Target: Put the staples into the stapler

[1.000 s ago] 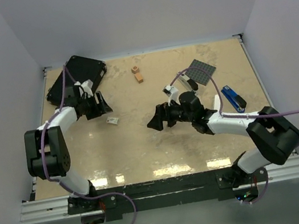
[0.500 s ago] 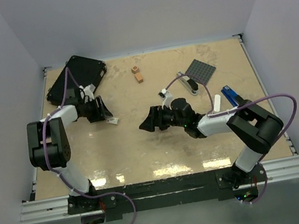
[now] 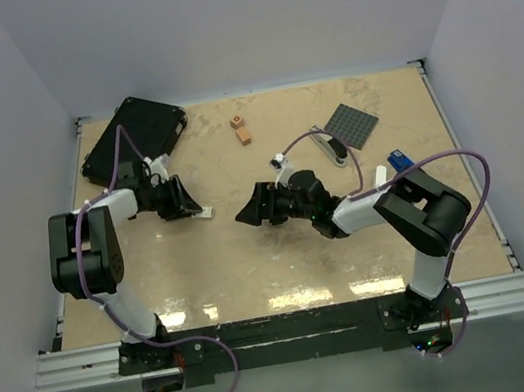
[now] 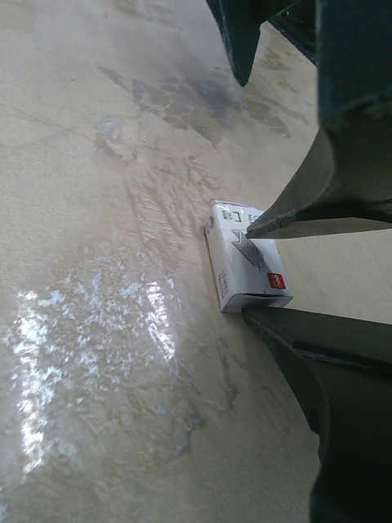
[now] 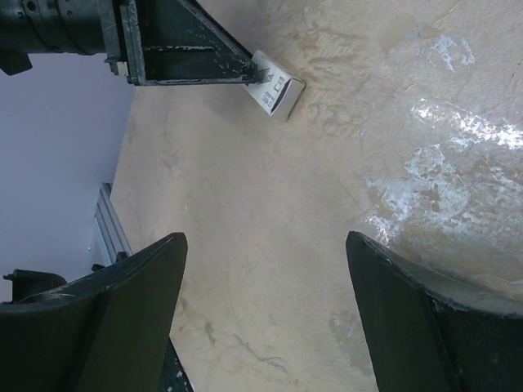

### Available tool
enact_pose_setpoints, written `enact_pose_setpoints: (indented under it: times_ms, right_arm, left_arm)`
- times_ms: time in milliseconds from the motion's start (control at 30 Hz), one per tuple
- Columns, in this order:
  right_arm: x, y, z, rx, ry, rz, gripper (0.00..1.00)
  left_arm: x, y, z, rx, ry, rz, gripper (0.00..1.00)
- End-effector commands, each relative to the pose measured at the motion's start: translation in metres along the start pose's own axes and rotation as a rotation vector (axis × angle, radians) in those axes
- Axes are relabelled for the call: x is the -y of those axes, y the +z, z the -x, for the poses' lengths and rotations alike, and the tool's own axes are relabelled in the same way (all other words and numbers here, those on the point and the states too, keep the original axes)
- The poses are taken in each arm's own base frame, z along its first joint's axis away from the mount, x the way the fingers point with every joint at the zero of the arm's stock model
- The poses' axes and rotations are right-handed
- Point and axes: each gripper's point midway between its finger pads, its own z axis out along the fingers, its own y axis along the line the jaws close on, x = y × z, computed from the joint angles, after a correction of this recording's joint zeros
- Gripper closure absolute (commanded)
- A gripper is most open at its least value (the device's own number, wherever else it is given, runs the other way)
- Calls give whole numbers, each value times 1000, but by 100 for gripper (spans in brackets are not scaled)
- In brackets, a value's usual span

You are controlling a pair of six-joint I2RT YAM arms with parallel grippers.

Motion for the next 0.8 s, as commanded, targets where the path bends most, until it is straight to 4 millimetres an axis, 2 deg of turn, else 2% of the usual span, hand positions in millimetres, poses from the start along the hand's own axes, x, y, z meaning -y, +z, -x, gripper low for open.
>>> enact_pose_setpoints:
  times_ms: [0,300,467,767]
  right_arm:
    - [-15,13,19,62,10,47,17]
    - [-5,36,15,37,26,27,23]
    - [-3,47,19,38,28,13,25]
    - [14,67,16,14,25,-46,34]
  left_arm:
    - [13,-2,-8,-4,-10,-48,57]
    - [30,3,-17,-30,18,-86,57]
    - [32,6,-17,-34,19,-89,60]
    - [31,13,-20,-52,15,-81,65]
